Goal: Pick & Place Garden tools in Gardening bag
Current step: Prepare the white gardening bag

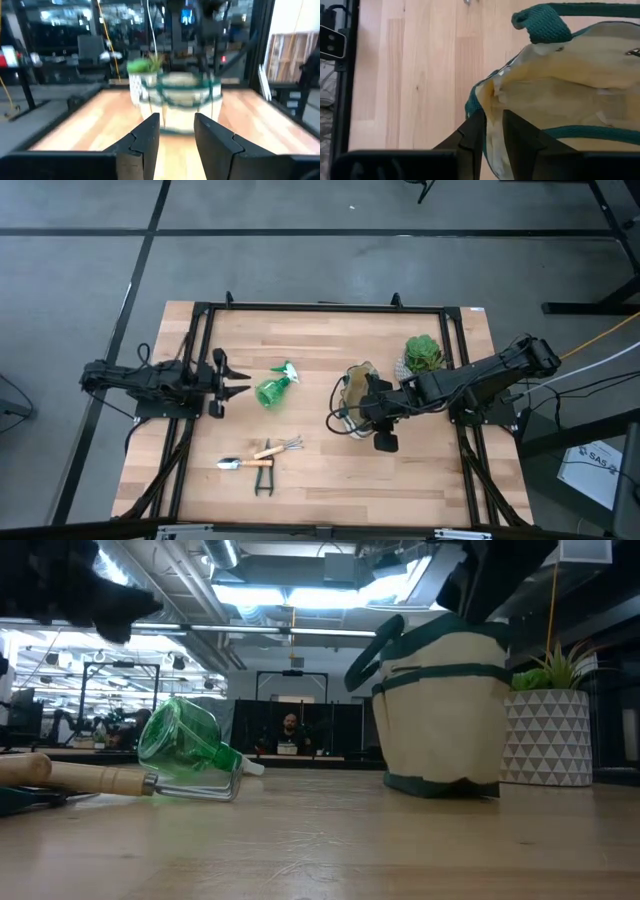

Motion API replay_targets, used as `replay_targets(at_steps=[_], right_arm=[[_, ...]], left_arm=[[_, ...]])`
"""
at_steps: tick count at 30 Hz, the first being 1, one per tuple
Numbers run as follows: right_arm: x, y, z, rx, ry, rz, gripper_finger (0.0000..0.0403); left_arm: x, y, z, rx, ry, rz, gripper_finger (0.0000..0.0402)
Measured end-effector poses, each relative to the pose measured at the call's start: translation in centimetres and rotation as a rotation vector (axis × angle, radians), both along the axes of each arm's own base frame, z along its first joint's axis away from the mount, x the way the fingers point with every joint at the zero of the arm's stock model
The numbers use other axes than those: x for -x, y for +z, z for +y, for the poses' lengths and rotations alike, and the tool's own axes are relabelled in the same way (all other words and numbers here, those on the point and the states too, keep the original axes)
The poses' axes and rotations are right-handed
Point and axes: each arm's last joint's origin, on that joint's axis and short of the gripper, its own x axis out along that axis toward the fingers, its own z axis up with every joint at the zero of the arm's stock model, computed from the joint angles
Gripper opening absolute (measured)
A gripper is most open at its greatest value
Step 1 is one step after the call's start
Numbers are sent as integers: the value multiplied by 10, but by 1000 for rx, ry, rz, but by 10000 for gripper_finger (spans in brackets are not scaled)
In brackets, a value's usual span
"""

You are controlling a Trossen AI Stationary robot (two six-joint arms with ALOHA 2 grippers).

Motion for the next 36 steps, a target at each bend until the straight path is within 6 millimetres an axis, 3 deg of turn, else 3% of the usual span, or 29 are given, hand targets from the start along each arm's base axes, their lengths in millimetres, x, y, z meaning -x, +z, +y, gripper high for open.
replay_targets(at_steps=[7, 22, 36], right_arm=[[0, 0, 2, -82, 2, 22, 76], [-2, 3, 6, -198, 33, 14, 77], [-9, 7, 8, -228, 15, -60, 148]], left_arm=[[-3, -10, 0, 1, 9, 12, 118], [-3, -10, 0, -3, 16, 17, 118], [-3, -10, 0, -3, 15, 18, 118]])
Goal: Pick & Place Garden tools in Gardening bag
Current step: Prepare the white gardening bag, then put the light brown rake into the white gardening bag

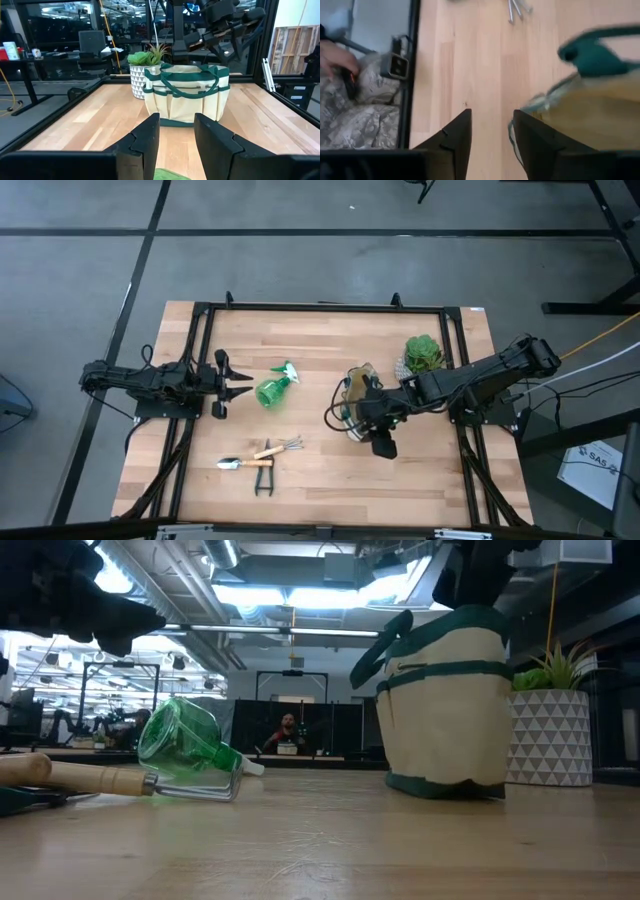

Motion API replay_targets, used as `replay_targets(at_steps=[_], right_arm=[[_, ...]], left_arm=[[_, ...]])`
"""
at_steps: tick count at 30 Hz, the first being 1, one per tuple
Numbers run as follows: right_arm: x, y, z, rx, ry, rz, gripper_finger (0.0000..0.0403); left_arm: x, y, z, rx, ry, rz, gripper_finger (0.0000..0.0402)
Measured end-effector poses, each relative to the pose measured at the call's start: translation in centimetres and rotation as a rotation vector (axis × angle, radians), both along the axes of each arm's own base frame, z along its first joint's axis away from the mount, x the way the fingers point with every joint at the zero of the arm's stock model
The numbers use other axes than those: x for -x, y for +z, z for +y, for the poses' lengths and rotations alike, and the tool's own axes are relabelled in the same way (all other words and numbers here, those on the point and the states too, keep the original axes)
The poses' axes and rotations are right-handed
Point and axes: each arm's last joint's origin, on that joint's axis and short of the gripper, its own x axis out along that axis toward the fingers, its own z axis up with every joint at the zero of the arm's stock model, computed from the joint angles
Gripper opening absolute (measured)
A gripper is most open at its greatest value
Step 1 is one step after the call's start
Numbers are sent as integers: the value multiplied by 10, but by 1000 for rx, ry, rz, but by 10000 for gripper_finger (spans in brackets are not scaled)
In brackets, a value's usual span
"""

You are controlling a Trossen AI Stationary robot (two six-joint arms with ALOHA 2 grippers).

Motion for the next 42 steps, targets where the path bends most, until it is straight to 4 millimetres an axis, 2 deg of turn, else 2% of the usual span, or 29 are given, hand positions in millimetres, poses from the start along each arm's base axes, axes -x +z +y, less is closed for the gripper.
replay_targets(at_steps=[3, 9, 14, 17, 21, 28, 34, 38, 42], right_arm=[[-7, 5, 2, -27, 1, -87, 150], [-22, 22, 7, -23, 95, -367, 151], [-33, 27, 11, 19, 160, -520, 151], [-41, 21, 13, 55, 190, -561, 151], [-58, 15, 13, 95, 208, -546, 151], [-102, 9, 16, 157, 234, -468, 151], [-135, -2, 20, 239, 282, -490, 151], [-147, -8, 14, 309, 236, -484, 151], [-148, -7, 8, 335, 165, -471, 151]], left_arm=[[0, 0, 0, 0, 0, 0, 118], [0, 0, 0, 0, 0, 0, 118], [0, 0, 0, 0, 0, 0, 118], [0, 0, 0, 0, 0, 1, 118], [0, 0, 0, 0, 0, 0, 118], [0, 0, 0, 0, -1, 0, 118], [0, 0, 0, 0, -1, 0, 118], [0, 0, 0, 0, -2, 0, 118], [0, 0, 0, 0, -2, 0, 118]])
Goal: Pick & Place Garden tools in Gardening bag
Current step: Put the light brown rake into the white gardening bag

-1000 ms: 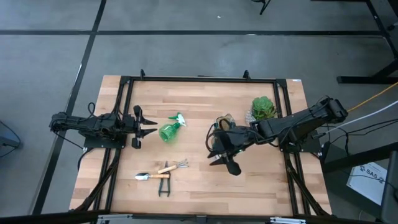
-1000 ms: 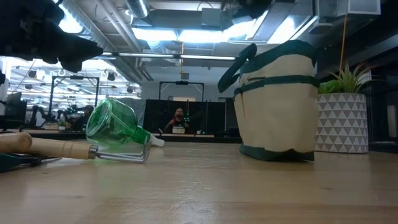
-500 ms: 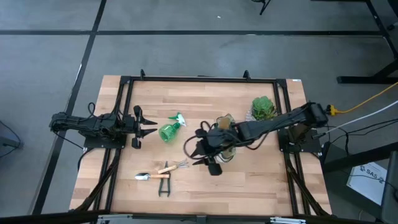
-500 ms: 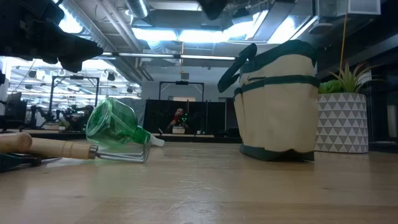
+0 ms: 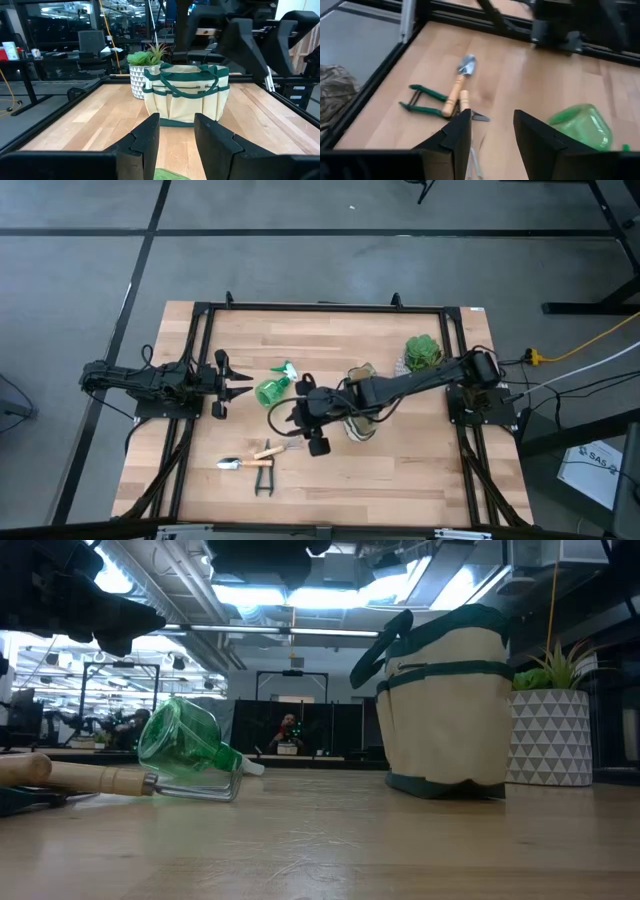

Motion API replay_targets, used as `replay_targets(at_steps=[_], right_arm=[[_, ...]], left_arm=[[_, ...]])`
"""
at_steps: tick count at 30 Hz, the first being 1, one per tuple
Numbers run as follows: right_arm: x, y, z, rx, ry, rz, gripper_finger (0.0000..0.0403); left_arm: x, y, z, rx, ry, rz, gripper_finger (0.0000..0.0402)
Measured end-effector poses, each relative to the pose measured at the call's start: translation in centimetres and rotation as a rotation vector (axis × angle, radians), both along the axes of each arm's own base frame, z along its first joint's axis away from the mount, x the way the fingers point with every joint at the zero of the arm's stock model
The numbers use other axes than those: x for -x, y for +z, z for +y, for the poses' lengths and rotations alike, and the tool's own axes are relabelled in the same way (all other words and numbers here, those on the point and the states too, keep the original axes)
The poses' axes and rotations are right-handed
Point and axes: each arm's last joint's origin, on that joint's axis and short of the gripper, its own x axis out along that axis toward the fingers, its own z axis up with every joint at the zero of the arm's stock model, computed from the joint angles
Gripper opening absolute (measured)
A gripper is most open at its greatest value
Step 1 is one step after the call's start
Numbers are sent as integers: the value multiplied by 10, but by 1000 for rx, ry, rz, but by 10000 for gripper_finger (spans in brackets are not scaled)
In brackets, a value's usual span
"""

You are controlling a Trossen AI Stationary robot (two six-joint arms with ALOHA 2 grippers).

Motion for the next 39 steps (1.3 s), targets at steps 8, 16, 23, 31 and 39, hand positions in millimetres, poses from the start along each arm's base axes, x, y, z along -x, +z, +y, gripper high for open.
replay_targets(at_steps=[8, 16, 23, 31, 39], right_arm=[[-5, -2, -11, -13, -40, -5, 151], [-10, -6, -20, 11, -12, -23, 151], [-15, -13, -21, 83, 43, -54, 151], [-24, -37, -18, 57, 123, -14, 151], [-31, -45, -17, 10, 178, -41, 151]], left_arm=[[0, 0, 0, 0, -2, 0, 118], [0, 0, 0, 0, -2, 0, 118], [0, 0, 0, 0, -2, 0, 118], [0, 0, 0, 0, -2, 0, 118], [0, 0, 0, 0, -2, 0, 118]])
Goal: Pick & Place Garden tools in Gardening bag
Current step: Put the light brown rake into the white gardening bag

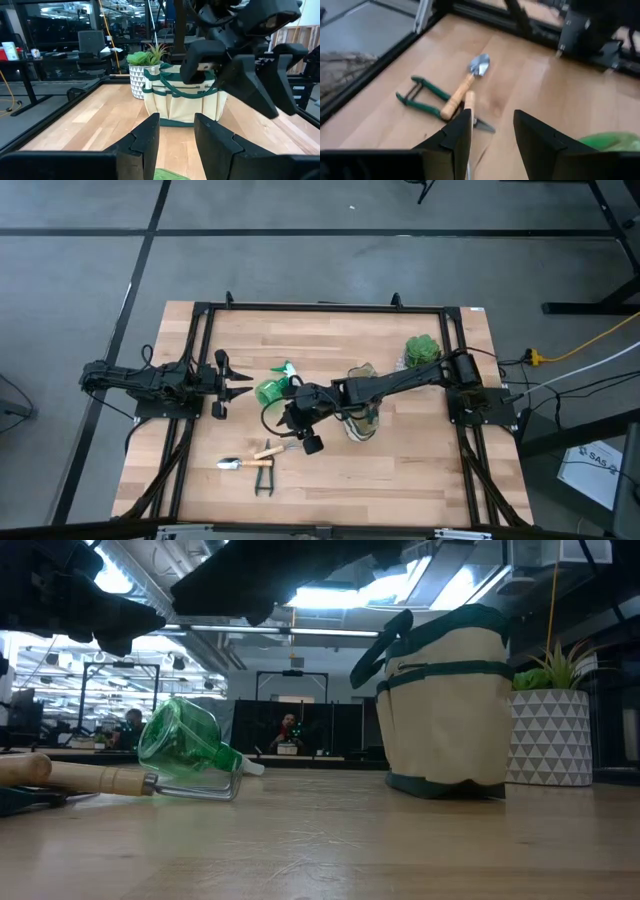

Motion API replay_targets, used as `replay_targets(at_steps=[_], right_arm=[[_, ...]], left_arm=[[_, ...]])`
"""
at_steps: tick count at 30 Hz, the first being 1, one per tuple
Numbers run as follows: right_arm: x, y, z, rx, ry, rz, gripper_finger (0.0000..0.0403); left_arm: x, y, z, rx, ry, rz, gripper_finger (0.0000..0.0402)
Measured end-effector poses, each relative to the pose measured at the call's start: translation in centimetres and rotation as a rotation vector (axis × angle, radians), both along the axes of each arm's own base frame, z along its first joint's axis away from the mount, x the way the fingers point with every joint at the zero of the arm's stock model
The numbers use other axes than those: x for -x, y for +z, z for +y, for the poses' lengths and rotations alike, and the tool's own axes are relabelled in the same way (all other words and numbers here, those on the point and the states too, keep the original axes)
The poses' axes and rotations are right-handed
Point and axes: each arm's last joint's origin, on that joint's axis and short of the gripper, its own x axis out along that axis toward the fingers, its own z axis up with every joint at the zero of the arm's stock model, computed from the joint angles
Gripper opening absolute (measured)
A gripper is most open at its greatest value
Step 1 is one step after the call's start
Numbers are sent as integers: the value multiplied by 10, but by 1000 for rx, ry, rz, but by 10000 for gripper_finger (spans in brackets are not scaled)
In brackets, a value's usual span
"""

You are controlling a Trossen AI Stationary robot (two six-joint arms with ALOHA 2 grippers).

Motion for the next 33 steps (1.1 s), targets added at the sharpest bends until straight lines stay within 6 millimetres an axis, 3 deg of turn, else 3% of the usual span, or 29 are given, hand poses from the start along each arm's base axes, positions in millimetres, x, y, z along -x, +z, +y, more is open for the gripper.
replay_targets(at_steps=[6, 13, 24, 33], right_arm=[[-5, -16, 5, -26, -6, 17, 151], [-5, -41, 29, 2, -7, 68, 156], [-2, -41, 44, -46, -86, 77, 240], [-7, -45, 44, -60, -91, 47, 240]], left_arm=[[0, 0, 0, 0, 0, 0, 118], [0, 0, 0, 0, 0, 0, 118], [0, 0, 0, 0, 0, 0, 118], [0, 0, 0, 0, 0, 0, 118]])
